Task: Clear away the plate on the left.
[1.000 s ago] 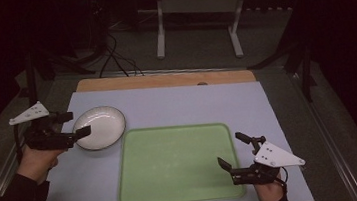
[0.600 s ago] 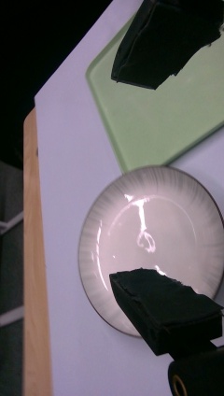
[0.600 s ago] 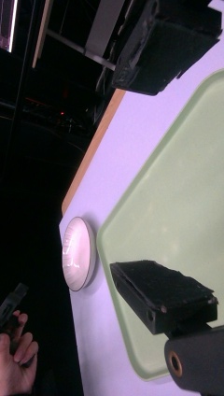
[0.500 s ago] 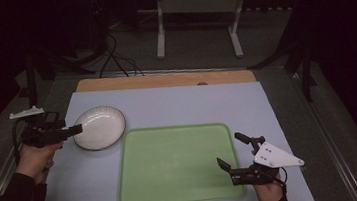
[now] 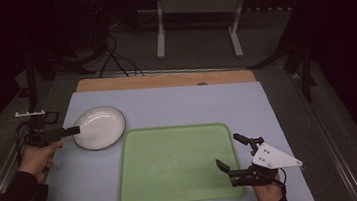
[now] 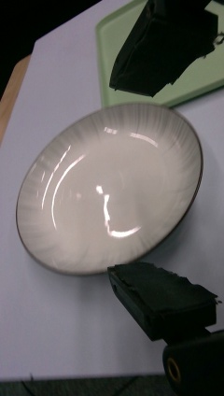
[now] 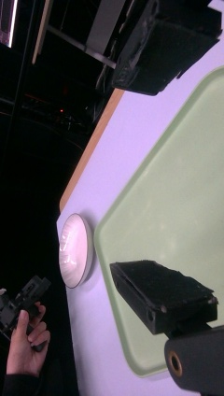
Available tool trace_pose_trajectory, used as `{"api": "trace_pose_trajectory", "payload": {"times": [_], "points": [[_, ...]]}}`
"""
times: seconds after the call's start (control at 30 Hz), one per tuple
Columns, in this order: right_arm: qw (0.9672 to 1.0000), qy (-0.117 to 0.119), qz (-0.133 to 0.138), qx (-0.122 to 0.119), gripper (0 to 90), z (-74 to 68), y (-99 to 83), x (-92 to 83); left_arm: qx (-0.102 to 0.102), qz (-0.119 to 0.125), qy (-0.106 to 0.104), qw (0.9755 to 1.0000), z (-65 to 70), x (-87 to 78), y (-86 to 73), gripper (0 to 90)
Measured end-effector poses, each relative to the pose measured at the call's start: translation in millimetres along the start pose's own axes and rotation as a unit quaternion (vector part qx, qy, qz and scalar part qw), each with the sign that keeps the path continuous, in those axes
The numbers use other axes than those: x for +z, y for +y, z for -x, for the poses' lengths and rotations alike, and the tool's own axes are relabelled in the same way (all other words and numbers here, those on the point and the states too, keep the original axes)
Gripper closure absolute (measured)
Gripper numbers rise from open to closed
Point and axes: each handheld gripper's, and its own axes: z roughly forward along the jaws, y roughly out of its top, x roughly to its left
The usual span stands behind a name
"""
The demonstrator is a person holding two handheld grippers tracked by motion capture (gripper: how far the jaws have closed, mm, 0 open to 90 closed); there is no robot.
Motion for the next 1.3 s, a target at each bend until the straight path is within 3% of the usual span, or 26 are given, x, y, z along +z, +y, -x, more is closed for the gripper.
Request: {"api": "trace_pose_trajectory", "payload": {"times": [0.2,0.53,0.67,0.77,0.8,0.97,1.13,1.23,1.3], "points": [[1.0,0.001,-0.001,0.001,10.1,0.6,-0.6,0.2,-0.018,-0.027,0.009,0.9994,-10.9,10.0,-1.3,15.0],[1.0,0.002,-0.007,0.001,10.2,0.5,-1.6,1.8,-0.057,-0.044,0.009,0.9974,-25.6,23.1,-2.7,21.0],[1.0,0.002,-0.008,0.002,10.2,1.0,-1.9,2.0,-0.071,-0.044,0.006,0.9965,-29.2,26.3,-1.9,32.7],[0.9999,0.002,-0.009,0.002,10.2,1.1,-2.3,1.9,-0.069,-0.049,0.002,0.9964,-29.3,29.3,-1.3,40.5],[0.9999,0.002,-0.01,0.002,10.2,1.3,-2.4,1.9,-0.07,-0.054,0.011,0.996,-29.4,30.5,-1.1,41.4],[0.9999,0.002,-0.011,0.003,10.2,1.3,-2.6,2.0,-0.091,-0.066,0.012,0.9936,-32.7,37.2,-1.1,49.3],[0.9999,0.002,-0.012,0.003,10.2,1.4,-2.8,2.3,-0.098,-0.073,0.02,0.9923,-33.1,40.5,-0.3,63.9],[0.9999,0.003,-0.012,0.003,10.2,1.4,-3.1,2.6,-0.123,-0.07,0.016,0.9897,-37.6,42.5,-2.1,70.7],[0.9999,0.004,-0.012,0.003,10.2,1.5,-3.1,2.7,-0.124,-0.08,0.02,0.9888,-38.1,45.4,-3.2,75.6]]}}
